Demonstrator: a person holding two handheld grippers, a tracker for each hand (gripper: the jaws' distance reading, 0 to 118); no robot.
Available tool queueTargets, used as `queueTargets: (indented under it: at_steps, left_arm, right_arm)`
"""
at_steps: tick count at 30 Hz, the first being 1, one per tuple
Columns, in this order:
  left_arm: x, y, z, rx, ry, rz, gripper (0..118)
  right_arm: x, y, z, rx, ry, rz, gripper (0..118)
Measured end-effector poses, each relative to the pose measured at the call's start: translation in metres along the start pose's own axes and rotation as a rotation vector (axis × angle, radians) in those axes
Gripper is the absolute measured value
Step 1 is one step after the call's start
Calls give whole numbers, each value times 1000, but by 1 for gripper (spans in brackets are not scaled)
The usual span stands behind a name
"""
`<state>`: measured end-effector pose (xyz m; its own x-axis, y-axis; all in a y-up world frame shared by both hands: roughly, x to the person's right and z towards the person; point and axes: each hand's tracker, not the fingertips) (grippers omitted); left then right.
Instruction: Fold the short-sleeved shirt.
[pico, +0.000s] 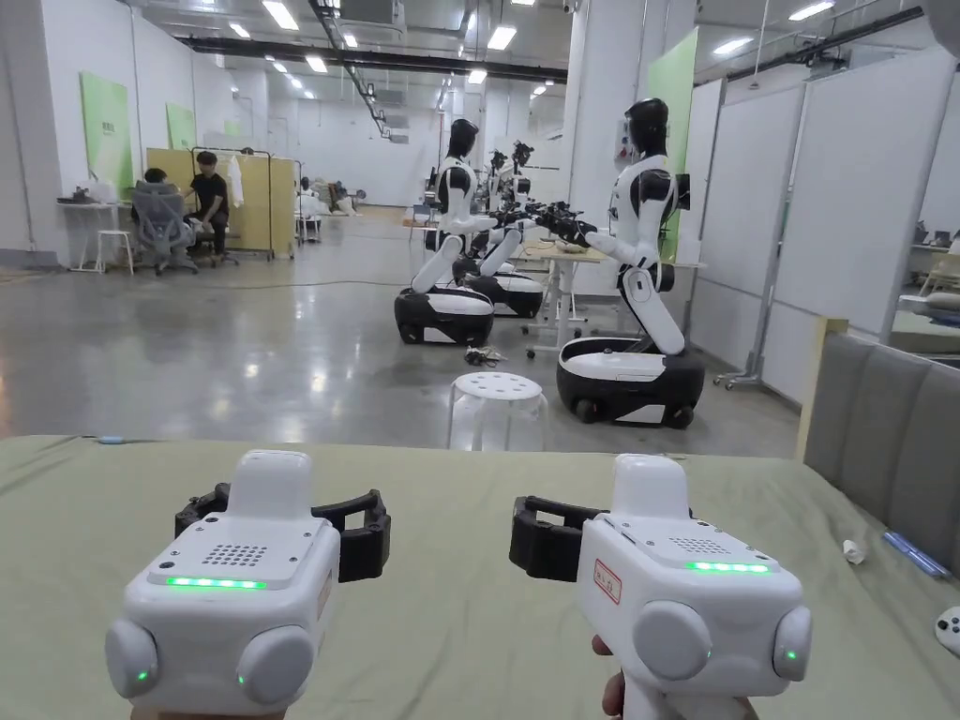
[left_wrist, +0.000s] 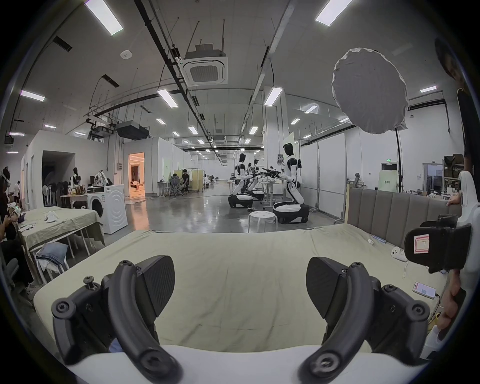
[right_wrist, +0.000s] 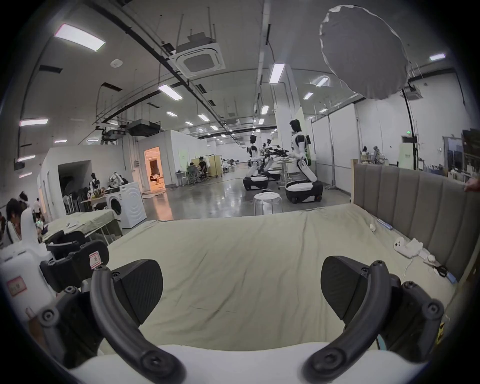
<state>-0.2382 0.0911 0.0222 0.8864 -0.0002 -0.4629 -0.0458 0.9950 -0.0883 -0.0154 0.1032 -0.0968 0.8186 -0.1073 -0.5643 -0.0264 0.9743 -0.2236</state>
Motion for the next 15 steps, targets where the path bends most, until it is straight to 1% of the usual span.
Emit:
queueTargets:
  at_steps: [6, 10, 12, 15]
  left_arm:
    - [-2, -1, 1, -4, -1, 0, 102]
    - [-4, -2, 0, -5, 5, 11, 102]
    - [-4, -3, 0, -6, 4, 16, 102]
    - [-5, -3, -1, -8, 6, 17, 102]
  right_arm:
    - [4, 1, -2, -14, -9, -29, 118]
    - [0, -1, 0, 0, -11, -2, 118]
    - [-2, 1, 1, 3, -24, 5, 118]
    - [-3, 2, 3, 17, -16, 10, 118]
